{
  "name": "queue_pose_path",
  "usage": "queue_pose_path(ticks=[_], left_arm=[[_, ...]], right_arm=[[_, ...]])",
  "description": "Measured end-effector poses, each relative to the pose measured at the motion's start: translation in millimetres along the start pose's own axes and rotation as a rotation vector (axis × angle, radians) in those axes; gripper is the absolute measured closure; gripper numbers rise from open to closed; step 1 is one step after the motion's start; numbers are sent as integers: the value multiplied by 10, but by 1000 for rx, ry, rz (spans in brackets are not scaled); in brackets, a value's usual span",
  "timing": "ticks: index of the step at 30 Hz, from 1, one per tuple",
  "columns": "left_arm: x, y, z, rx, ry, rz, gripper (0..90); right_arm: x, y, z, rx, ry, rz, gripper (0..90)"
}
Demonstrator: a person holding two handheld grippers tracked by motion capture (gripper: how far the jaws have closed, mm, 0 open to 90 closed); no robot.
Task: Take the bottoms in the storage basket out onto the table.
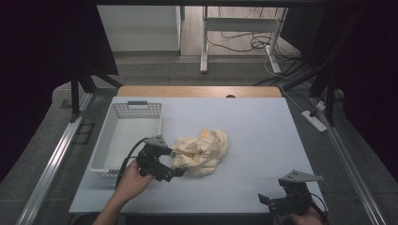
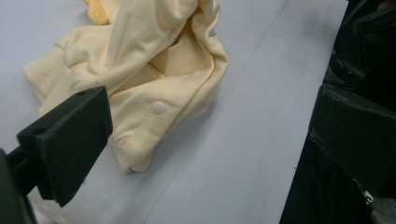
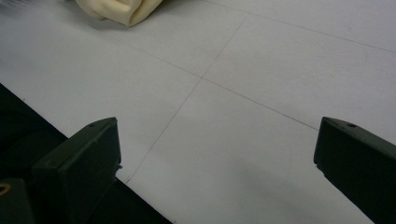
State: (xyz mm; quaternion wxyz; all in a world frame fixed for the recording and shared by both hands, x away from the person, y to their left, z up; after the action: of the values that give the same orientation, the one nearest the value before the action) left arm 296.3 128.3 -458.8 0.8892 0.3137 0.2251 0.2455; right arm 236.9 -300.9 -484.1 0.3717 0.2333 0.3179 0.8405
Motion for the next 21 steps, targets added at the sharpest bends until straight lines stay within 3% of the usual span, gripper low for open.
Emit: queue_pose_path(ticks=[21], left_arm=[[-40,151,-176,-34,19,29,12]], right_arm=[[-8,3,0,0,-8,10,10]])
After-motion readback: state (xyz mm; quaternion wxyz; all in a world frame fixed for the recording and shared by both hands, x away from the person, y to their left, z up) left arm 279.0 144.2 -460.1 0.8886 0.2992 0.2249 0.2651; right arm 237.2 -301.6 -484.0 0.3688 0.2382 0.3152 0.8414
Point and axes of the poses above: each handheld gripper's, and its own axes: y roughly backward along the jaws, z roughly out of its top, x roughly to its left, the point moved 1 cm from there along -y, roughly forward along the jaws, and after that the axes turned 3 degrees about z, right-handed, at the moved point
